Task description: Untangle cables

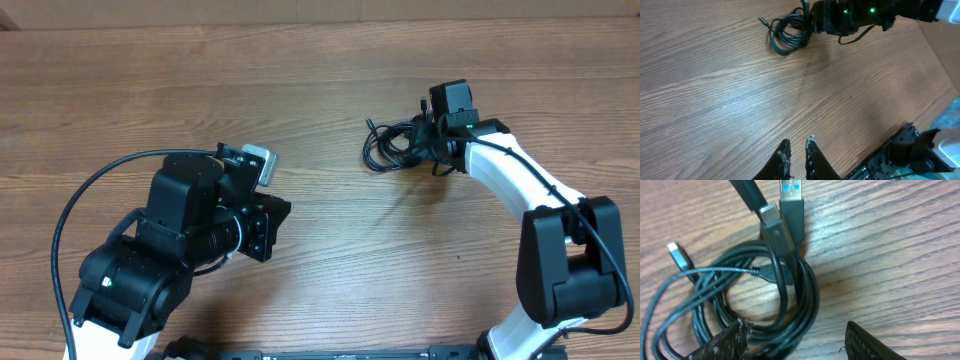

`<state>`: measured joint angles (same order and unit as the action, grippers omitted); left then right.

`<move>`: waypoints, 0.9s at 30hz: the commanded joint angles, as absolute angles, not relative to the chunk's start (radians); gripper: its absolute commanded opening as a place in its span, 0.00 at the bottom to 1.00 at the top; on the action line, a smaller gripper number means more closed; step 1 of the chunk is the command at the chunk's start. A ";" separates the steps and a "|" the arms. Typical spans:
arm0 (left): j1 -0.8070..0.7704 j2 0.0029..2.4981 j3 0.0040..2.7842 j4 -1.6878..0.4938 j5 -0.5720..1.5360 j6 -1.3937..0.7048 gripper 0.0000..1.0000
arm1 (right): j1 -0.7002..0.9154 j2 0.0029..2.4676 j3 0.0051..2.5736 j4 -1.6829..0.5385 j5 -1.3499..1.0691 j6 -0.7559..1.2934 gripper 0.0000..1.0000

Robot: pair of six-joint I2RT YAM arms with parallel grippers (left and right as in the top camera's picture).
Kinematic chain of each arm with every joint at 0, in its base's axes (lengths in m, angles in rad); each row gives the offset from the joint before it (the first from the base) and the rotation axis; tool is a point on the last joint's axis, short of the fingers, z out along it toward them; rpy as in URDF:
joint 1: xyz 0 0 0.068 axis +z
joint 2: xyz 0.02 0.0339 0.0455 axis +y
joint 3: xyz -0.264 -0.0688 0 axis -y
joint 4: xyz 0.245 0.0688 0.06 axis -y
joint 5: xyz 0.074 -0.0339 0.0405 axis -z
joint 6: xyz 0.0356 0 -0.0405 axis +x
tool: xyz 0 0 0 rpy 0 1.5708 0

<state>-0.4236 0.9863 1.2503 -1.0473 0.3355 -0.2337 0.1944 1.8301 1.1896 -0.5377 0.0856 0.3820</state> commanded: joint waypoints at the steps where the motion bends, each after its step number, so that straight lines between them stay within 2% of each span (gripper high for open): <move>1: -0.419 0.980 1.275 -1.044 0.373 -0.240 0.12 | 0.197 1.843 1.190 -0.524 0.095 0.446 0.61; 8: -0.419 0.980 1.275 -1.044 0.376 -0.240 0.12 | 0.197 1.879 1.190 -0.517 0.096 0.445 0.59; 10: -0.419 0.980 1.275 -1.044 0.376 -0.240 0.12 | 0.197 1.898 1.190 -0.514 0.095 0.445 0.52; 12: -0.419 0.980 1.275 -1.044 0.376 -0.240 0.12 | 0.197 1.918 1.190 -0.506 0.095 0.445 0.50; 13: -0.419 0.980 1.275 -1.044 0.375 -0.240 0.12 | 0.197 1.927 1.190 -0.503 0.095 0.445 0.42; 14: -0.419 0.980 1.275 -1.044 0.375 -0.240 0.12 | 0.197 1.932 1.190 -0.503 0.094 0.445 0.13; 15: -0.419 0.980 1.275 -1.044 0.374 -0.240 0.12 | 0.197 1.936 1.190 -0.502 0.093 0.445 0.04; 22: -0.419 0.982 1.275 -1.044 0.366 -0.232 0.12 | 0.197 1.903 1.193 -0.507 0.067 0.336 0.04; 27: -0.419 0.982 1.274 -1.043 0.340 -0.224 0.12 | 0.197 1.807 1.197 -0.541 -0.056 0.220 0.04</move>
